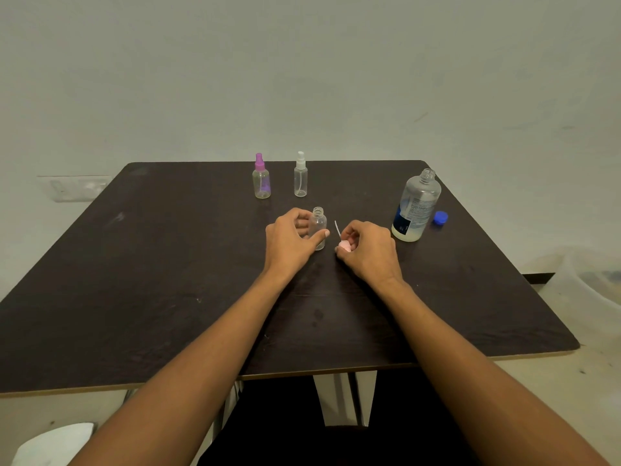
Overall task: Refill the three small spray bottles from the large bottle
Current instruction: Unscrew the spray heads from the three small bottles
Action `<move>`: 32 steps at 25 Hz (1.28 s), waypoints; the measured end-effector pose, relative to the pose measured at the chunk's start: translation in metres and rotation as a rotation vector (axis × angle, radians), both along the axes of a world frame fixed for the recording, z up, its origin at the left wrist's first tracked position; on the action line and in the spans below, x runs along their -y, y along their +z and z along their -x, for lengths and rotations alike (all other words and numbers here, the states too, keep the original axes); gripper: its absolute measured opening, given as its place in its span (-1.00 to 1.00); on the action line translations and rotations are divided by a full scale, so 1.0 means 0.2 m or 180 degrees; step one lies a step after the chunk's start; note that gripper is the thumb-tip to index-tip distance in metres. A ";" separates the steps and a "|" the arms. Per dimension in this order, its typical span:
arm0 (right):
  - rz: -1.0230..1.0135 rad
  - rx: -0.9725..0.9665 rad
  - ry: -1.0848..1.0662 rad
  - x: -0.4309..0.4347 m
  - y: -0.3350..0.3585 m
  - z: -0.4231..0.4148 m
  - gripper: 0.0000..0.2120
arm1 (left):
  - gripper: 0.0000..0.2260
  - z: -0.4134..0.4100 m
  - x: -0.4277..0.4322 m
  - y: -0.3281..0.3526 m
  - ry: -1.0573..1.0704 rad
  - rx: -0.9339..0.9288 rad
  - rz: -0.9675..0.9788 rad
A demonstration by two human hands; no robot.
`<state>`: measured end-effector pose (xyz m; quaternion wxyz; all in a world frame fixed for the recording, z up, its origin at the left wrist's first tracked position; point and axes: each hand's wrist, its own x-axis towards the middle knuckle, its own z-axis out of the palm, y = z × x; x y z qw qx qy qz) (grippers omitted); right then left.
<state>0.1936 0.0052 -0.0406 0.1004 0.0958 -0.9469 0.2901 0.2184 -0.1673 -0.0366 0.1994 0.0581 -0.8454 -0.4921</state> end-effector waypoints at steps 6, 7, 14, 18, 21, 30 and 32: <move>0.0010 -0.0040 -0.0021 0.00 0.00 0.00 -0.77 | -0.55 0.01 0.00 -0.03 -0.0063 0.0058 0.0008; 0.0006 -0.0031 -0.0029 0.00 0.00 0.00 -0.76 | -0.54 0.01 0.00 -0.03 -0.0075 0.0073 -0.0004; -0.0020 -0.0030 -0.0005 0.00 0.00 0.01 -0.68 | -0.51 0.01 0.00 -0.02 -0.0089 0.0132 0.0039; 0.0032 -0.0037 0.0023 -0.01 0.00 0.01 -0.66 | -0.47 0.00 0.01 -0.02 -0.0108 0.0156 0.0032; 0.0077 -0.0240 0.0045 -0.02 0.03 0.00 -0.69 | -0.37 -0.03 0.03 0.00 -0.0159 0.0140 0.0081; 0.1110 -0.0785 0.0281 -0.10 0.33 -0.13 -0.83 | -0.36 -0.27 0.20 0.12 -0.0151 -0.0273 0.0124; 0.1132 -0.0779 0.0308 -0.09 0.35 -0.13 -0.85 | -0.41 -0.30 0.22 0.14 -0.0153 -0.0313 0.0137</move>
